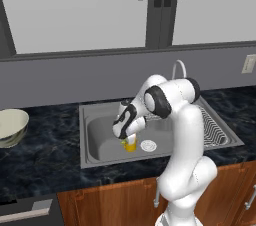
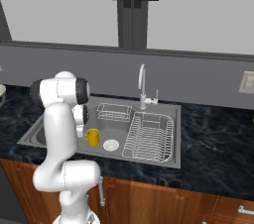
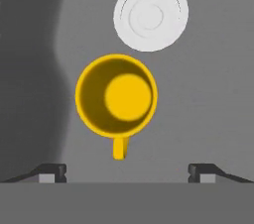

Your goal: Pick the mug and place it in the sink. Pick the bowl and place it in the open cabinet and then close the cabinet.

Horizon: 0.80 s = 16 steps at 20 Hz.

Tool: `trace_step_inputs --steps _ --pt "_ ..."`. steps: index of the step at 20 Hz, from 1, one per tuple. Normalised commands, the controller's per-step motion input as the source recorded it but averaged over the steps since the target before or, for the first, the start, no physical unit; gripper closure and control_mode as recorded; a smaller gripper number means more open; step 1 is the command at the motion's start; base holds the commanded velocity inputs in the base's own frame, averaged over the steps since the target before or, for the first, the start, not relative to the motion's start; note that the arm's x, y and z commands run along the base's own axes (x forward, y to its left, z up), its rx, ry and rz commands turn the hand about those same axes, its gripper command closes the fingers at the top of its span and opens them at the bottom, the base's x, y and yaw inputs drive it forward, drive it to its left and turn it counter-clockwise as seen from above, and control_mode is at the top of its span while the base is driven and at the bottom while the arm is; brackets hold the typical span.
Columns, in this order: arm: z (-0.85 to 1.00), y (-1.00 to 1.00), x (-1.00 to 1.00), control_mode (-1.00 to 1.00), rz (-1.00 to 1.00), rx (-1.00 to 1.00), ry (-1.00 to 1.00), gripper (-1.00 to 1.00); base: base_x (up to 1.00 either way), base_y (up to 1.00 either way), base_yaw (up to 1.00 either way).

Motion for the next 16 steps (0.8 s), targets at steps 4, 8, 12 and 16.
trace_step_inputs --steps 4,8,12,16 --pt "0.97 0.1 -0.18 -1.0 0.16 -0.07 0.06 -1.0 0.0 0.0 0.0" --pt "0.84 0.06 -0.42 -1.0 0.24 -0.1 0.0 -1.0 0.0 0.0 0.0" --pt "0.88 0.01 -0.37 -1.0 0.21 -0.08 0.0 -1.0 0.0 0.0 0.0" --pt "0.82 0.0 -0.47 -1.0 0.09 -0.05 0.0 -1.0 0.0 0.0 0.0"
